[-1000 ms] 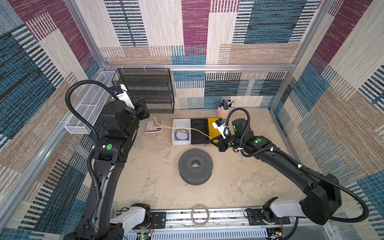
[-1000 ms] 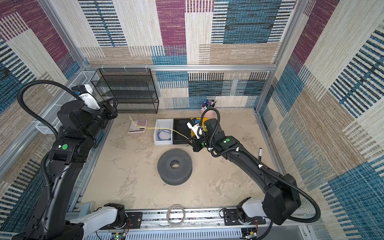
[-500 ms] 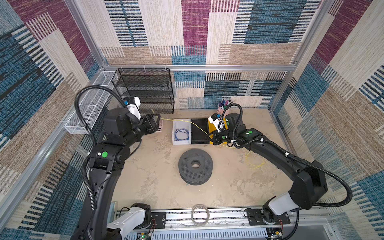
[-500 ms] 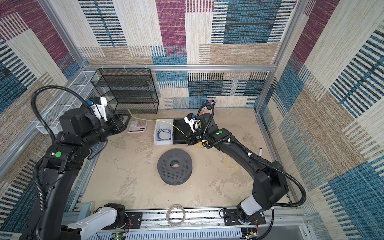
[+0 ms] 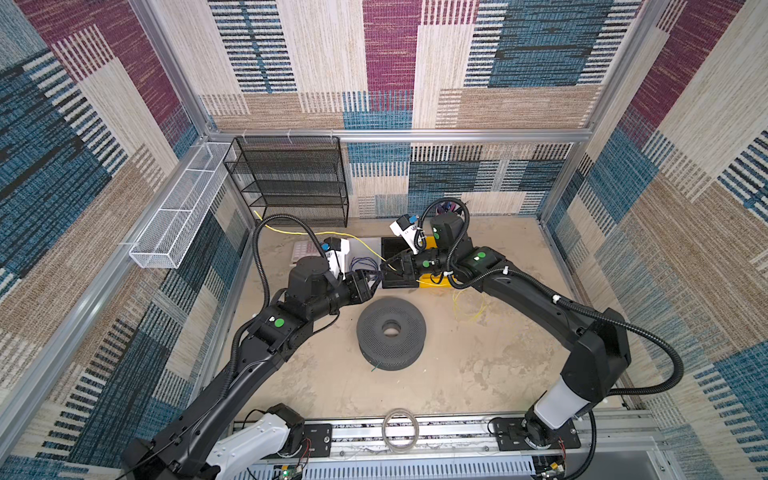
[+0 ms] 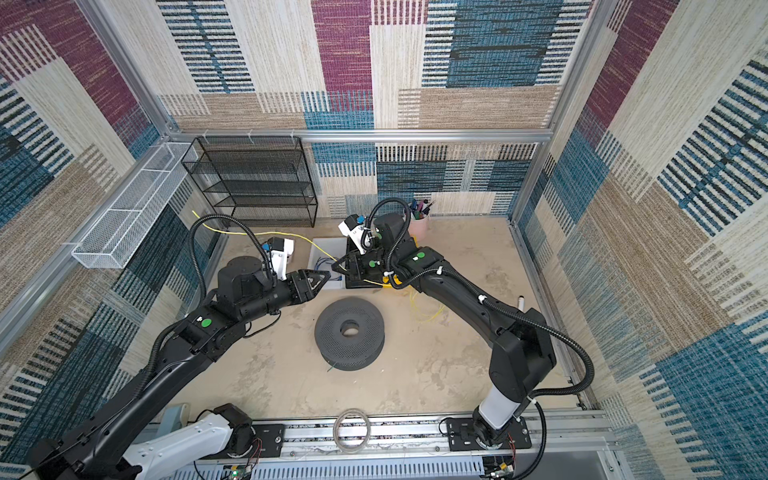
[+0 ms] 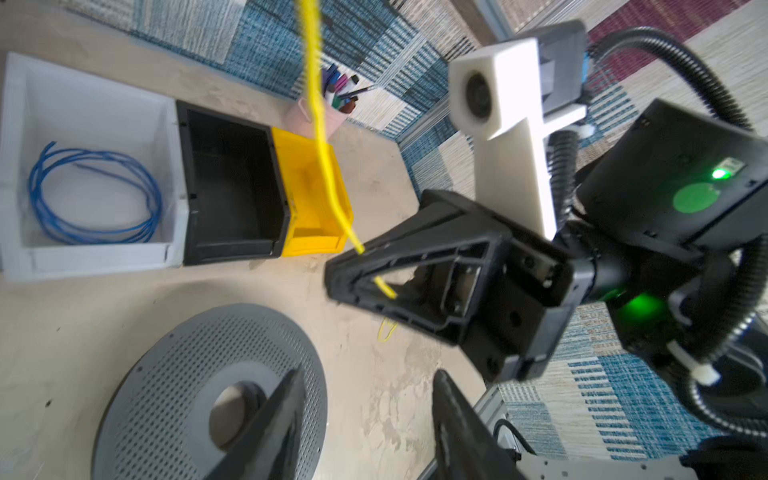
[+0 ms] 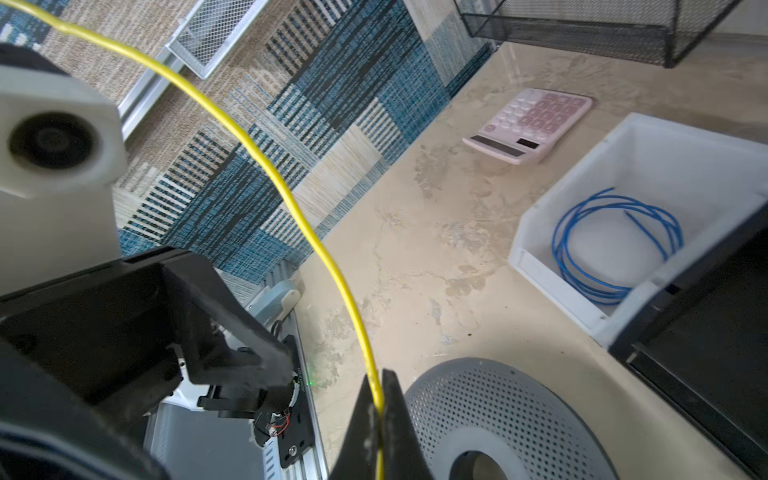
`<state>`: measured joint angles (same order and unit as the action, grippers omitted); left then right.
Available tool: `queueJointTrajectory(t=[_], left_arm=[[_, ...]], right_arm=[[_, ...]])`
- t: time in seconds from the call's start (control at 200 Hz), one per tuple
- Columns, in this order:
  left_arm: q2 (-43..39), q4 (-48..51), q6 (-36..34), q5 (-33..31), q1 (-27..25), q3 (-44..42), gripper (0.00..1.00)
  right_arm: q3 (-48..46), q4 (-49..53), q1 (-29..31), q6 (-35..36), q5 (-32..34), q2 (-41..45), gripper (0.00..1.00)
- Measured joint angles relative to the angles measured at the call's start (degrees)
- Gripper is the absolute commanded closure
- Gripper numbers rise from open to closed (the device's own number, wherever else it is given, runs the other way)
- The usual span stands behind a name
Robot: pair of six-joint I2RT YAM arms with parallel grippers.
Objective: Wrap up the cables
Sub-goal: 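Move the left gripper toward the right gripper while the right holds the cable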
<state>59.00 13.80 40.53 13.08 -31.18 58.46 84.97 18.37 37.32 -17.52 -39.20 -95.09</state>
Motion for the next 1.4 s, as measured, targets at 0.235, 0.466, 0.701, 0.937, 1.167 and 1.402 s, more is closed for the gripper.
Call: queueJointTrajectory(t=[0.235, 0.466, 0.701, 0.937, 1.167, 1.402], left_arm=[[2.47, -5.29, 0.00, -4.09, -0.35, 0.26, 0.57], [2.51, -6.21, 0.22, -8.33, -0.35, -0.31, 0.59], [4.24, -8.41, 1.14, -9.90, -0.35, -0.22, 0.77], [4.37, -9.46, 2.75, -8.68, -0.39, 0.31, 1.00], [4.26, -6.71, 2.84, -8.24, 0.33, 2.95, 1.00], [5.35, -4.44, 1.66, -5.84, 1.95, 7.30, 1.00]], right_arm=[[1.03, -1.01, 1.16, -1.49, -1.33, -0.52, 1.00], [1.03, -1.33, 2.19, -1.81, -2.16, 0.22, 1.00], [1.03, -0.96, 3.61, -1.53, -2.38, 0.61, 1.00], [1.03, -0.94, 3.85, -0.39, -2.38, 0.66, 0.87], [1.31, -0.07, 3.85, 1.66, -3.89, 1.68, 0.57], [-2.71, 3.93, 3.80, 6.16, -2.19, 7.98, 0.58]])
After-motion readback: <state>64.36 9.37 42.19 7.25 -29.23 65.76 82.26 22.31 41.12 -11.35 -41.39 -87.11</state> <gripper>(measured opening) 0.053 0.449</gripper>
